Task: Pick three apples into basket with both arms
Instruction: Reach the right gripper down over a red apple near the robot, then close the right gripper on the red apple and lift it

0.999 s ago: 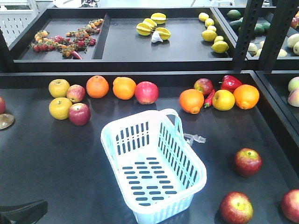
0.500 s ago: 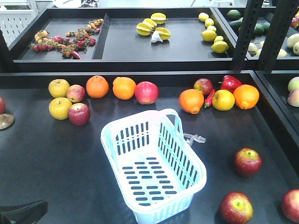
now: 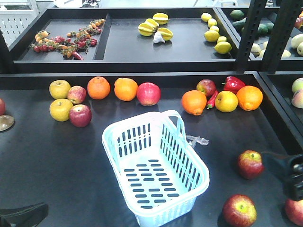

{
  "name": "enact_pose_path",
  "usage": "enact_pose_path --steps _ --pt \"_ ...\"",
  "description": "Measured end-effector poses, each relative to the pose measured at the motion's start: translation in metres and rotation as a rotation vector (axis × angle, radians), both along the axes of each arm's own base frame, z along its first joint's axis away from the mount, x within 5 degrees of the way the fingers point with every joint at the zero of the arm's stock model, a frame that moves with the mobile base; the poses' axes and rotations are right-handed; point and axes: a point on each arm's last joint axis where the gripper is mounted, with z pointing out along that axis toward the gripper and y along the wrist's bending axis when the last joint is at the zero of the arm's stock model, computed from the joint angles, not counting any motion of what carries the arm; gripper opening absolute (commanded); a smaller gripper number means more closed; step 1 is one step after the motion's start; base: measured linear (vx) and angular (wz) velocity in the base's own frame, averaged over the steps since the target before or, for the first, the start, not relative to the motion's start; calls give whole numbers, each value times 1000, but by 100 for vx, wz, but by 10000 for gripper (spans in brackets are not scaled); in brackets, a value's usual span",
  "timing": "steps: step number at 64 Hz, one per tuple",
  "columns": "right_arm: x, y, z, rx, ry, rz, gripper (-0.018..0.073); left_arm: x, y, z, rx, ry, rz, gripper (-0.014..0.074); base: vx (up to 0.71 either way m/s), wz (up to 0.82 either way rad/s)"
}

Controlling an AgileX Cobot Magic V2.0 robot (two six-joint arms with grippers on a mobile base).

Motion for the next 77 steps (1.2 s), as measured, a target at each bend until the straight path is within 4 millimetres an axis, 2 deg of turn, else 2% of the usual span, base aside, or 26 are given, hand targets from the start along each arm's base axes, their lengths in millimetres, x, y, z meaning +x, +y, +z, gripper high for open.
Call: enact_pose_path --steps 10,32,48,61,69,77 --pt "17 6 -21 -56 178 -9 687 0 0 0 0 0 0 -8 0 0" --pt "67 24 -87 -164 609 -56 640 0 0 0 0 0 0 -8 0 0" --pt "108 32 -104 -246 715 -145 629 0 0 0 0 0 0 -8 0 0" --pt "127 37 -125 -275 792 -165 622 0 0 0 0 0 0 -8 0 0" --pt "136 27 -141 -228 851 -231 615 0 0 0 0 0 0 -8 0 0" --pt "142 18 -149 -131 886 -256 612 0 0 0 0 1 -1 -8 0 0"
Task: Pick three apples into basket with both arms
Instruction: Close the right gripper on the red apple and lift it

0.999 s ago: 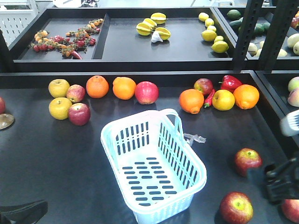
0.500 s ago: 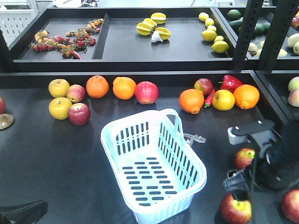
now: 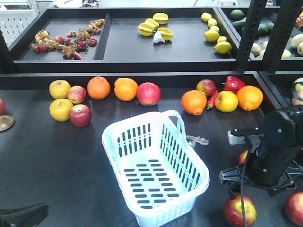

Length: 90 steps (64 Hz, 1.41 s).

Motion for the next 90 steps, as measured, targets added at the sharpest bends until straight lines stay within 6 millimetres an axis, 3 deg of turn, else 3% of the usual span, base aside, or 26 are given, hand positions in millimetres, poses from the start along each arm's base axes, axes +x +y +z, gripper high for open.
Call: enact_pose_path --steps 15,75,90 --pt "5 4 -4 74 -27 -19 606 0 0 0 0 0 0 -8 0 0" --pt "21 2 -89 -23 158 -38 594 0 0 0 0 0 0 -8 0 0" --pt "22 2 -94 -24 165 -39 495 0 0 0 0 0 0 -8 0 0"
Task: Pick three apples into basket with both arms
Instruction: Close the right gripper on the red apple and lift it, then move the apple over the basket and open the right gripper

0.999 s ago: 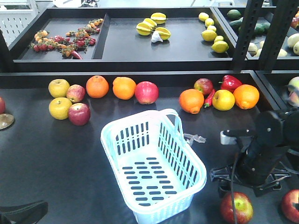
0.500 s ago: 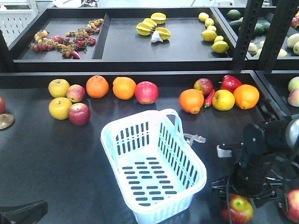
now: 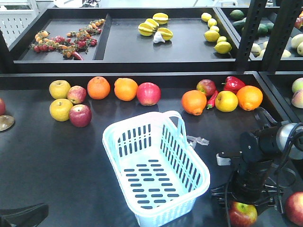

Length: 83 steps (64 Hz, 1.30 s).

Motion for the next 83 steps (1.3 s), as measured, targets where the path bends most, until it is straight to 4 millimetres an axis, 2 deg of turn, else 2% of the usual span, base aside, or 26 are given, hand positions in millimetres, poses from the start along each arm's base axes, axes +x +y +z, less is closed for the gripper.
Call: enact_pose_path --steps 6,15,21,30,38,49,59,64,71,83 --pt "0 0 1 1 -4 0 405 0 0 0 0 0 0 -8 0 0" --pt "0 -1 9 -7 -31 18 214 0 0 0 0 0 0 -8 0 0" --pt "1 -2 21 -9 -71 29 104 0 0 0 0 0 0 -8 0 0" --pt "-1 -6 49 -28 -137 57 -11 0 0 0 0 0 0 -8 0 0" --pt "-7 -10 84 -43 -222 75 -9 0 0 0 0 0 0 -8 0 0" --pt "-28 -15 147 -22 -420 73 -9 0 0 0 0 0 0 -8 0 0" --pt "-45 -10 186 82 -553 123 -9 0 0 0 0 0 0 -8 0 0" --pt "-46 -1 196 189 -580 165 -9 0 0 0 0 0 0 -8 0 0" --pt "-45 15 200 362 -607 215 -6 0 0 0 0 0 0 -8 0 0" --pt "-31 47 189 591 -626 309 -1 0 0 0 0 0 0 -8 0 0"
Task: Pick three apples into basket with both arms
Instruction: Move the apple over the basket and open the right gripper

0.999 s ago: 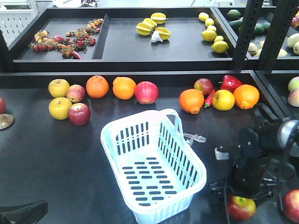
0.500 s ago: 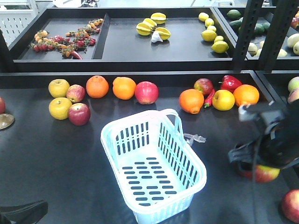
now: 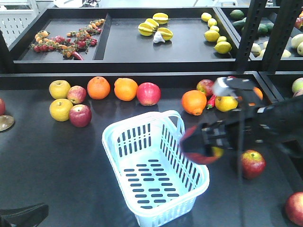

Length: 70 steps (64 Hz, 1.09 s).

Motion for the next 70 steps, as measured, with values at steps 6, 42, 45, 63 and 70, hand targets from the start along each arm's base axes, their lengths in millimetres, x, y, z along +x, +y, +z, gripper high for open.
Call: enact_pose_path --steps 6,42,45,63,70 --pt "8 20 -16 30 14 45 14 0 0 0 0 0 0 -8 0 0" --pt "35 50 -54 3 30 84 720 0 0 0 0 0 0 -7 0 0" --pt "35 50 -54 5 29 82 718 0 0 0 0 0 0 -7 0 0" --pt "35 50 -50 5 18 88 538 0 0 0 0 0 0 -6 0 0" --pt "27 45 -38 -27 9 99 312 0 0 0 0 0 0 -6 0 0"
